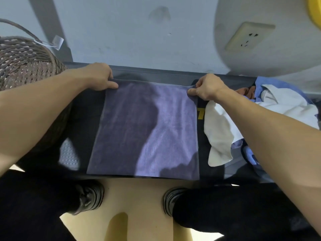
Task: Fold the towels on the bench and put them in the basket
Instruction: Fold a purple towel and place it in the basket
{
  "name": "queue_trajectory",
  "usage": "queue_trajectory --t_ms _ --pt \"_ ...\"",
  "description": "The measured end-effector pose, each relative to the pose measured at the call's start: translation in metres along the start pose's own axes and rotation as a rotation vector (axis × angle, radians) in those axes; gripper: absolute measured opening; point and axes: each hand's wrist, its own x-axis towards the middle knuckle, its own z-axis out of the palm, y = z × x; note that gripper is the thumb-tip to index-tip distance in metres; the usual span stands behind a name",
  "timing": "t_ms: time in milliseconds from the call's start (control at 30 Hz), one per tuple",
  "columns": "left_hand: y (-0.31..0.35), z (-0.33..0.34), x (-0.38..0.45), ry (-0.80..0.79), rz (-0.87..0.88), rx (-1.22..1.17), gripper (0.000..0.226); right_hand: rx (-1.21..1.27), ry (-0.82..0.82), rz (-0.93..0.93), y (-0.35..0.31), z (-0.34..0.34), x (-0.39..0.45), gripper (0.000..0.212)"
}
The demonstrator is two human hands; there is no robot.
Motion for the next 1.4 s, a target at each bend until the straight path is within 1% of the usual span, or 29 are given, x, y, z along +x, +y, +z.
queue_trajectory --t_ms 33,100,133,200,233,300,367,433,467,533,600,633,700,767,833,900,1000,1100,1167,1267,1333,1400 --pt "0.002 0.000 -0.001 -0.010 0.011 -0.006 0.033 0.044 0.030 -0.005 0.000 0.000 -0.001 0.022" --pt "0.006 0.004 -0.002 0.014 0.027 -0.063 0.023 0.097 0.072 -0.009 0.002 0.003 -0.003 0.020" --pt "0.007 0.005 -0.002 0.032 0.027 -0.104 0.022 0.133 0.088 -0.010 0.004 0.005 -0.003 0.018" --pt "0.005 0.007 -0.002 0.045 -0.002 -0.200 0.022 0.281 0.077 0.008 0.007 0.009 -0.004 0.019" --pt "0.003 0.007 -0.001 0.040 -0.038 -0.294 0.019 0.367 0.056 0.024 0.007 0.010 -0.004 0.017" --pt "-0.002 0.007 0.002 0.013 -0.139 -0.611 0.012 0.484 0.002 0.058 0.007 0.007 -0.005 0.013" --pt "-0.004 0.011 0.003 0.033 -0.213 -0.900 0.007 0.599 -0.050 0.084 0.008 0.002 -0.006 0.013" --pt "-0.005 0.016 0.005 0.101 -0.268 -1.036 0.010 0.751 -0.100 0.115 0.011 -0.003 -0.006 0.008" --pt "-0.007 0.020 0.005 0.131 -0.292 -1.059 0.012 0.804 -0.123 0.131 0.012 -0.004 -0.006 0.006" --pt "-0.009 0.025 0.008 0.163 -0.313 -1.053 0.014 0.864 -0.138 0.185 0.014 -0.001 -0.006 0.015" --pt "-0.009 0.027 0.012 0.174 -0.307 -0.993 0.014 0.910 -0.113 0.250 0.012 0.000 -0.005 0.026" --pt "-0.009 0.027 0.014 0.176 -0.308 -0.960 0.013 0.929 -0.103 0.275 0.010 0.001 -0.005 0.027" --pt "-0.007 0.025 0.016 0.180 -0.316 -0.924 0.014 0.945 -0.077 0.315 0.005 0.001 -0.006 0.026" --pt "-0.004 0.023 0.015 0.187 -0.318 -0.913 0.008 0.945 -0.057 0.327 0.003 0.001 -0.005 0.028" --pt "-0.003 0.021 0.015 0.203 -0.304 -0.893 0.011 0.889 -0.070 0.312 0.001 0.000 -0.003 0.028" --pt "0.000 0.019 0.011 0.211 -0.283 -0.877 0.013 0.822 -0.150 0.263 -0.001 -0.001 -0.001 0.013" --pt "0.001 0.013 0.005 0.177 -0.289 -0.950 0.014 0.824 -0.349 0.183 -0.003 -0.007 -0.002 0.017" --pt "0.000 0.010 -0.001 0.071 -0.309 -1.028 0.016 0.869 -0.428 0.202 0.002 -0.020 -0.001 0.011" --pt "0.000 0.008 -0.002 0.047 -0.336 -1.068 0.019 0.855 -0.415 0.218 0.005 -0.024 -0.001 0.013" --pt "-0.001 0.007 -0.003 0.035 -0.333 -1.084 0.021 0.885 -0.311 0.274 0.009 -0.020 -0.001 0.031" --pt "-0.003 0.008 -0.002 0.056 -0.337 -1.072 0.013 0.909 -0.283 0.302 0.009 -0.014 0.000 0.040" --pt "-0.005 0.010 -0.001 0.112 -0.336 -1.046 0.011 0.917 -0.237 0.321 0.010 -0.008 0.001 0.038"
